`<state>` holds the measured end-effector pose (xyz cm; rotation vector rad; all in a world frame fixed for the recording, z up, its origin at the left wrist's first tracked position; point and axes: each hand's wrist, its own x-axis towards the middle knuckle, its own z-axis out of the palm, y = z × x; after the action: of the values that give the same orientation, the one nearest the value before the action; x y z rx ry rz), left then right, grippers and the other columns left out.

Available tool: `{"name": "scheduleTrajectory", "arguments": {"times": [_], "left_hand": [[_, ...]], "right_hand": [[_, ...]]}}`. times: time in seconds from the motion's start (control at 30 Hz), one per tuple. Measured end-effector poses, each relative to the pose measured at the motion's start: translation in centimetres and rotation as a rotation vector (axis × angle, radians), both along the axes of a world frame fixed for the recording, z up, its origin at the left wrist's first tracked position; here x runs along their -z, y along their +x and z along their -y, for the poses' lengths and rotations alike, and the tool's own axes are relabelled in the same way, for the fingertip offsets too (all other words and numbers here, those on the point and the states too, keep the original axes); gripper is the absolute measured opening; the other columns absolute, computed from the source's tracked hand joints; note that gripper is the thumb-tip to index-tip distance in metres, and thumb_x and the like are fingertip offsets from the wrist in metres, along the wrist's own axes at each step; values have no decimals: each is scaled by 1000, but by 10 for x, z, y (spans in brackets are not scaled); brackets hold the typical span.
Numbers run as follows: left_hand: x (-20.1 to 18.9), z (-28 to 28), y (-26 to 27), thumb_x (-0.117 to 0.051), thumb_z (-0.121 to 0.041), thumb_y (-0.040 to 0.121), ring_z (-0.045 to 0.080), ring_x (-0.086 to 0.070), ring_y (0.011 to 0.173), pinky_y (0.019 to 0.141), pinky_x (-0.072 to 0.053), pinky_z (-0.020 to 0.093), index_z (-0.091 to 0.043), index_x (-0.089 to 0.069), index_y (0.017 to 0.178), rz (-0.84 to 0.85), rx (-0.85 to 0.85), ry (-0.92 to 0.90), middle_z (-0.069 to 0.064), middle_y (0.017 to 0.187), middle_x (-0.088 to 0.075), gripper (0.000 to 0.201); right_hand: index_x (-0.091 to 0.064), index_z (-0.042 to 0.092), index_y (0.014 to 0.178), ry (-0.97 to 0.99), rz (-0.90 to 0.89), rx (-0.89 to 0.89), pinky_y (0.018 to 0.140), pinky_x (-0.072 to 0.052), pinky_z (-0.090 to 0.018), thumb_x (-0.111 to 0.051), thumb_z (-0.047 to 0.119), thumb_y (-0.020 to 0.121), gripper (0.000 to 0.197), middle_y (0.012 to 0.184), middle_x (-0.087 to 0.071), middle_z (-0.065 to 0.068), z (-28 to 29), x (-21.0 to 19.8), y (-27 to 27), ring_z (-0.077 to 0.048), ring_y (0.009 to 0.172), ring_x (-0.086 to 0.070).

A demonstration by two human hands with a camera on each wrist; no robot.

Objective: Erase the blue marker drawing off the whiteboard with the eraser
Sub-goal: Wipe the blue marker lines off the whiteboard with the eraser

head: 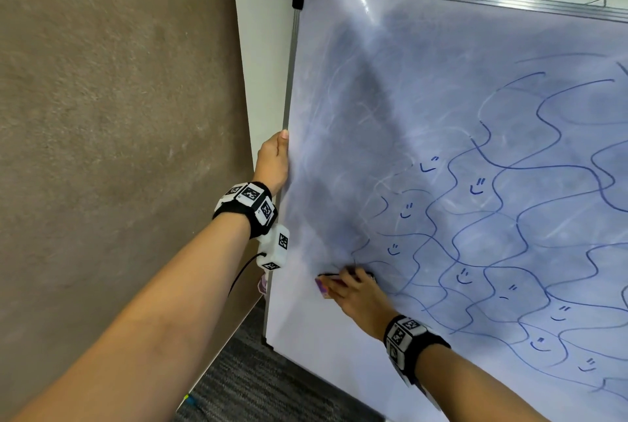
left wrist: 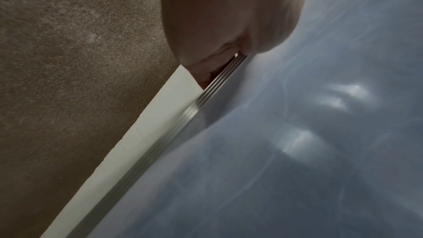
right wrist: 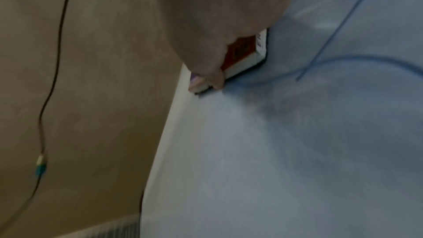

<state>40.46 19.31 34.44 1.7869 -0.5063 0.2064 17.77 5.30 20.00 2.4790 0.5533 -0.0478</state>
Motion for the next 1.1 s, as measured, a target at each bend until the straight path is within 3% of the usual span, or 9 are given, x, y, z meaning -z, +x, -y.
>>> {"name": "scheduleTrajectory", "arguments": {"times": [0.13, 0.23, 0.3, 0.47, 0.6, 0.77, 0.97, 1.03, 1.1], "left_hand": [[1, 1, -2, -27, -26, 106, 18, -50, 77, 74, -42, 31, 1, -56, 87, 3, -24, -43, 8, 84, -59, 44], [1, 3, -4, -27, -25, 106, 18, -50, 77, 74, -41, 31, 1, -55, 87, 3, -35, -62, 8, 83, -58, 43], [0, 3, -5, -27, -26, 106, 18, -50, 77, 74, -41, 31, 0, -56, 87, 0, -38, -61, 8, 83, -58, 42], [-1, 2, -6, -27, -27, 106, 19, -47, 76, 72, -39, 31, -4, -52, 82, -12, -46, -44, 6, 79, -55, 41], [0, 4, -6, -28, -26, 106, 19, -45, 73, 69, -36, 29, -8, -48, 79, -19, -69, -62, 0, 73, -52, 38], [3, 6, -5, -29, -29, 105, 21, -51, 79, 76, -43, 33, -8, -55, 86, 9, -87, -64, 7, 86, -59, 39], [-1, 6, -8, -29, -28, 105, 21, -52, 81, 80, -46, 35, -7, -58, 88, 6, -87, -58, 7, 87, -61, 40], [-1, 7, -8, -29, -28, 105, 21, -52, 80, 79, -46, 36, -4, -58, 88, 9, -89, -61, 8, 87, -61, 42], [-2, 8, -9, -29, -28, 105, 21, -52, 81, 78, -44, 34, -5, -57, 88, -4, -89, -68, 7, 88, -61, 41]], "right_hand": [[-56, 25, 131, 161, 327, 48, 81, -37, -43, -63, 15, 66, 67, 142, -48, 5, 1, -29, 14, -33, 105, -40], [-52, 25, 133, 295, 481, 80, 79, -34, -43, -60, 4, 64, 73, 139, -52, 3, 3, -47, 19, -34, 105, -42], [-53, 22, 132, 276, 474, 76, 81, -35, -44, -60, 4, 63, 71, 137, -53, 1, 5, -39, 12, -35, 104, -42], [-64, 25, 122, 60, 162, 6, 85, -36, -46, -75, 23, 60, 63, 140, -48, 4, 16, -7, -22, -34, 107, -42], [-61, 24, 124, 153, 405, -57, 78, -37, -42, -63, 13, 66, 60, 140, -47, 5, 30, -42, -12, -32, 106, -48], [-50, 23, 131, 343, 708, 36, 76, -40, -43, -44, -1, 80, 57, 140, -51, 3, 39, -76, 2, -33, 103, -45], [-61, 25, 124, 118, 412, -93, 81, -31, -43, -63, 13, 69, 57, 137, -53, 5, 46, -31, -27, -33, 105, -41], [-62, 27, 123, 135, 437, -108, 82, -32, -43, -70, 14, 64, 60, 137, -50, 6, 51, -38, -26, -32, 103, -44], [-60, 29, 124, 222, 584, -107, 79, -33, -41, -62, 9, 71, 56, 136, -45, 6, 52, -55, -17, -31, 100, -45]]}}
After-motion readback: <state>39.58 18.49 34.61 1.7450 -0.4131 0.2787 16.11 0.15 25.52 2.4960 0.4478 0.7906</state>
